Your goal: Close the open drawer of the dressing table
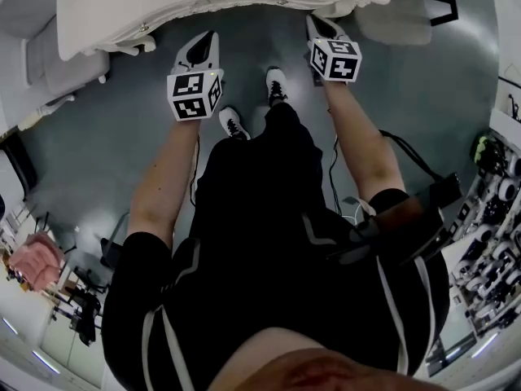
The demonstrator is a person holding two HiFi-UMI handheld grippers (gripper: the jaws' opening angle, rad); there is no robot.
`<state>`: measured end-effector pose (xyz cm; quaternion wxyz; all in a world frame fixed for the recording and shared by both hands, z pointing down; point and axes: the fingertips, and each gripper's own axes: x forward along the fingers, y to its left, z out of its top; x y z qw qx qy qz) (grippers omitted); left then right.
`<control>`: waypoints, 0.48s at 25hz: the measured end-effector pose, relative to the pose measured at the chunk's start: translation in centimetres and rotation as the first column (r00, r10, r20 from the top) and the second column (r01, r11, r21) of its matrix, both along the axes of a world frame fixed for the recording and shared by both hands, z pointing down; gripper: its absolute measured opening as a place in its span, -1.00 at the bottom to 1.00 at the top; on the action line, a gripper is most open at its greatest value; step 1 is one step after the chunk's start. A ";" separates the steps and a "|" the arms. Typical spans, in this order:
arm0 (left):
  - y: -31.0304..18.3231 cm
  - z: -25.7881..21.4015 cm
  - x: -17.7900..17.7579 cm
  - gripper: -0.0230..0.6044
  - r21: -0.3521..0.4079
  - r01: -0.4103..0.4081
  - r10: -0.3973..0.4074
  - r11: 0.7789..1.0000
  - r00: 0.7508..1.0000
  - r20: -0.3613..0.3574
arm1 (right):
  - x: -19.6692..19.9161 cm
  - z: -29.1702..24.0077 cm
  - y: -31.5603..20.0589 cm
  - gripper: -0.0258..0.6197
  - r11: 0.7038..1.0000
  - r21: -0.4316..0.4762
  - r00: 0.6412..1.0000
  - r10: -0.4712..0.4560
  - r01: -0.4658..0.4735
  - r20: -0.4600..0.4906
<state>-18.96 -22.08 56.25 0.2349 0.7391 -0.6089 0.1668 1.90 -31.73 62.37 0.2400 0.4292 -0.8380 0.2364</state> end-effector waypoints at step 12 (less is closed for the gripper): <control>4.3 -12.1 -1.0 -0.91 0.215 -0.138 0.139 0.967 0.990 0.010 | -1.2 -15.8 7.0 -0.90 0.990 0.142 0.996 0.004 -0.017 0.092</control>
